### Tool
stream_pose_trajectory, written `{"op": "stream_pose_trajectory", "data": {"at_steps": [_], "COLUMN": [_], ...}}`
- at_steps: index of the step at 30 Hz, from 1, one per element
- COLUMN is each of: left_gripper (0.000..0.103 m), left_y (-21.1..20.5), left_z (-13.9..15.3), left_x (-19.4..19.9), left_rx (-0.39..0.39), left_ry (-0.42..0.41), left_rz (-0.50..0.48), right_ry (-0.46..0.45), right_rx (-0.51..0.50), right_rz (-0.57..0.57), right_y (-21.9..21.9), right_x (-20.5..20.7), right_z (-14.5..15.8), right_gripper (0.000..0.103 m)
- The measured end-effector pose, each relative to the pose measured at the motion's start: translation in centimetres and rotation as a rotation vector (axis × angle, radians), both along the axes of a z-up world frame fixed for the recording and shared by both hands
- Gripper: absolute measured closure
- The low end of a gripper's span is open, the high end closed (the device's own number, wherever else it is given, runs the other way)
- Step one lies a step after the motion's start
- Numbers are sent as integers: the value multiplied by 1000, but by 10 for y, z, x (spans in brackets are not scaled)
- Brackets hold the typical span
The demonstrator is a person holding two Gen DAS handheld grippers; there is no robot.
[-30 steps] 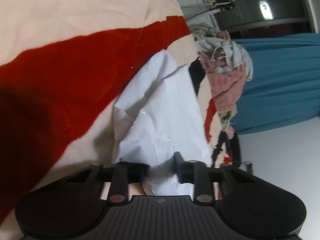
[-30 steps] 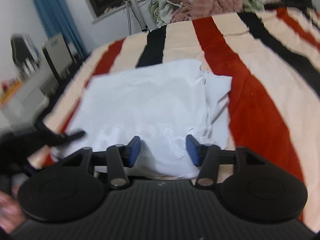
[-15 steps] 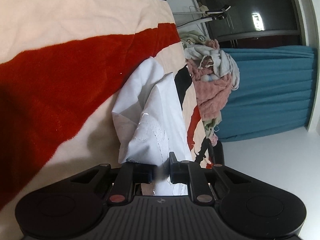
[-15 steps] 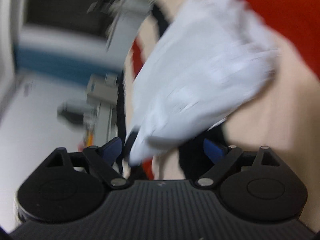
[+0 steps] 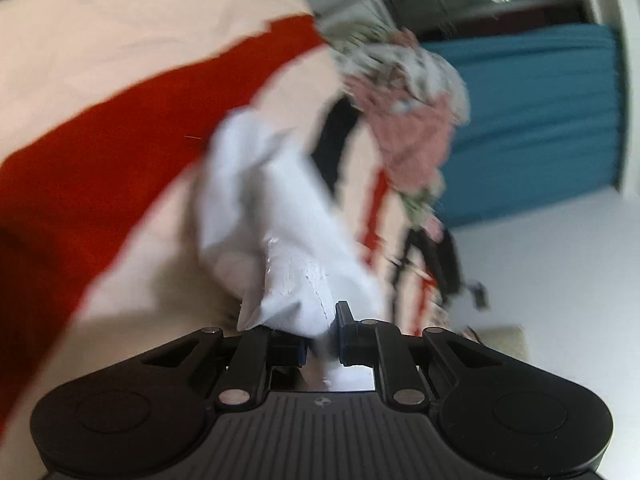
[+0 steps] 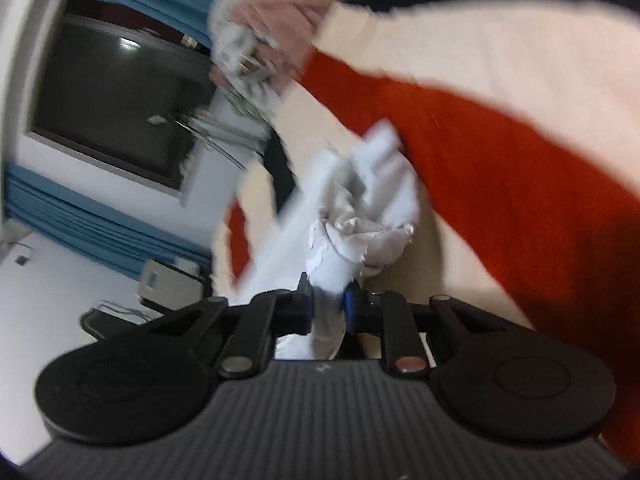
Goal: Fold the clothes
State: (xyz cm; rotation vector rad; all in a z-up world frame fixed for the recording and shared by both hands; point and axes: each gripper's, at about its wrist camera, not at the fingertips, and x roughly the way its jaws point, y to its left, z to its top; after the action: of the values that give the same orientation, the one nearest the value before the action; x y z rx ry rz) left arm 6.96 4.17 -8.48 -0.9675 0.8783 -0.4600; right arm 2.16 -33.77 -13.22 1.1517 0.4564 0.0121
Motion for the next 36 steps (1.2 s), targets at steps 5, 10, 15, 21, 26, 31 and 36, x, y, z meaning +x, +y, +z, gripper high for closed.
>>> {"op": "stream_pose_trajectory", "data": {"at_steps": [5,10,15,21,26,31,36], "left_gripper": [89,89,91,91,92,92,92], "left_y": [-52,-127,-201,-207,-194,-181,-139], "left_z": [48,68,88,86,79,72,66], "left_x": [12,62,111,118,112,106,54], "left_rx": [56,149,242,240,215,190,189], "left_ry": [-34,-23,-11,-53,-99,-144,-185], "left_rz": [-131,-202,-272,-307,-326,-345,-357], "right_ry": [-62,-53,-27,71,143,155,131], "right_rx": [-22,-77,-108,-10,89,172,185], "right_rz": [-78,-151,-206,-94,-30,-32,-44], "right_y": [-50,-112,-173,-218,-208,-185,-146], "right_x": [-9,3,19,60,69,49,-12], "right_z": [48,83,108,75,36,25,44], "right_gripper": [85,91,99,95,80,65,31]}}
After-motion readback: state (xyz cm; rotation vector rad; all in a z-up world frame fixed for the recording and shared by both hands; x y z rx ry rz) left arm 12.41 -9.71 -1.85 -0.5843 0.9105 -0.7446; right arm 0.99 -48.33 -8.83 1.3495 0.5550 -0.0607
